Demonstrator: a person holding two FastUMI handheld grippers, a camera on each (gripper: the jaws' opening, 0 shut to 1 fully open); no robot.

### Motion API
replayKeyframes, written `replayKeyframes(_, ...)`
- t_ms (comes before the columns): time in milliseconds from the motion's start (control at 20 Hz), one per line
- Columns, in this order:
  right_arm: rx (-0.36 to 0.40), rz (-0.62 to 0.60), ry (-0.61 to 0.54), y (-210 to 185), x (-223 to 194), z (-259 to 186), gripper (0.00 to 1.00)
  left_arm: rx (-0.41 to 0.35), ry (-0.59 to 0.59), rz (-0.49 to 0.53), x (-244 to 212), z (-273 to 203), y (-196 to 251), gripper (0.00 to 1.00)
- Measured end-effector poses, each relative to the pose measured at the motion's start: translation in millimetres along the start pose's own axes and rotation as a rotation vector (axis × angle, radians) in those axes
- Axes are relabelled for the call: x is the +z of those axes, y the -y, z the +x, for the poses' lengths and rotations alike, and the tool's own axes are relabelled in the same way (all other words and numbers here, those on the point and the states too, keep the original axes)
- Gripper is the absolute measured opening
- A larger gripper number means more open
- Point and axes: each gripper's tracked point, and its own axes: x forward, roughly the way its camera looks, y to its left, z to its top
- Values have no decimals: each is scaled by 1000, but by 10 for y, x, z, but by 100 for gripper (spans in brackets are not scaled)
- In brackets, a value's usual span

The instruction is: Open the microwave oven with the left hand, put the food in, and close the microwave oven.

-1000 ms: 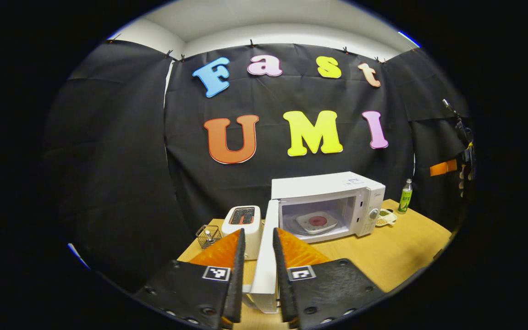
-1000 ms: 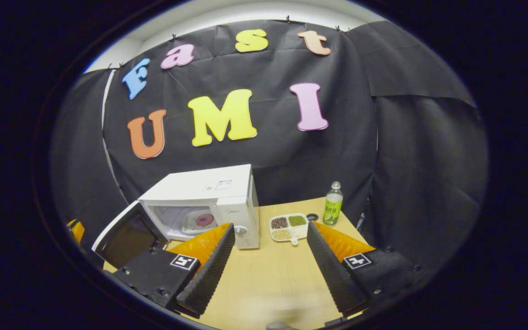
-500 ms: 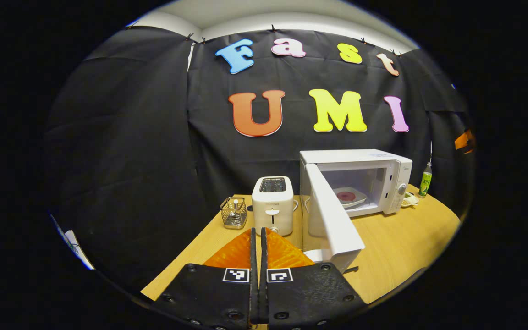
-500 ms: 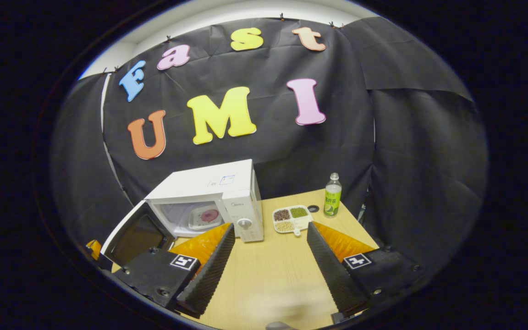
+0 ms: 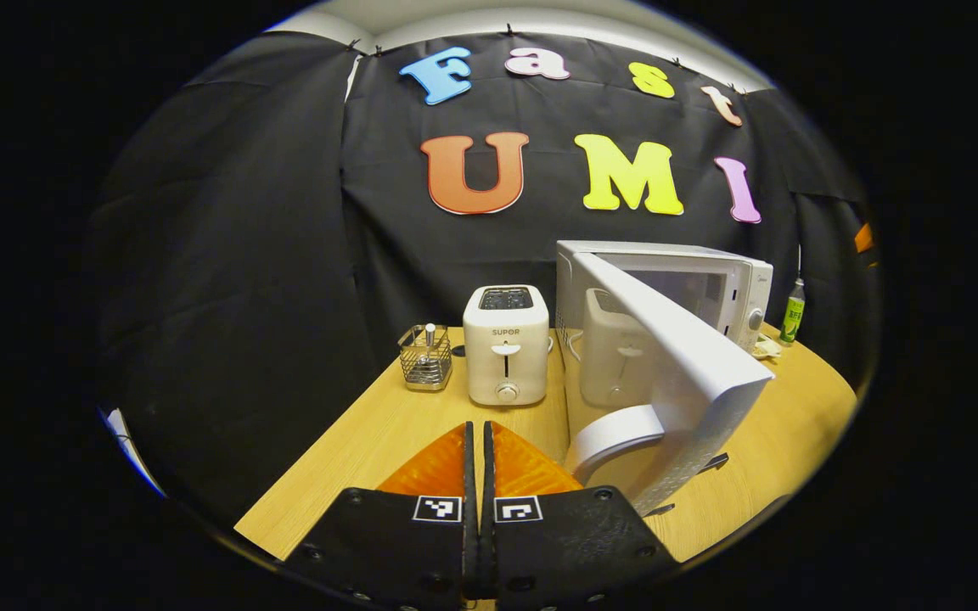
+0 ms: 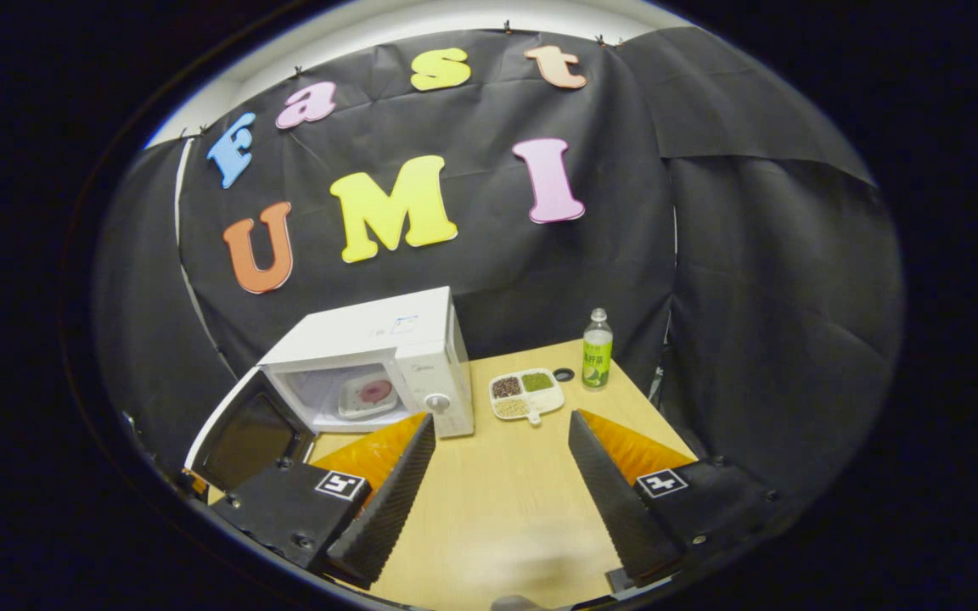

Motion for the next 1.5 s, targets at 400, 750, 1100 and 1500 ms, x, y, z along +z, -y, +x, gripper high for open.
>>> replayKeyframes(400,42,5,-6,-59,47,-40,100,-61,18,-5,36,-24,433,0)
replayKeyframes(750,117,11,-12,-79,185,-73,92,-125,10,-18,43,-61,1128,0)
replayKeyframes(1100,134,-50,-22,173,251,-29,92,-212,27,14,221,107,1976,0)
replayKeyframes(1500,114,-94,-3,524,404,45,92,-307,50,44,489,488,2877,0)
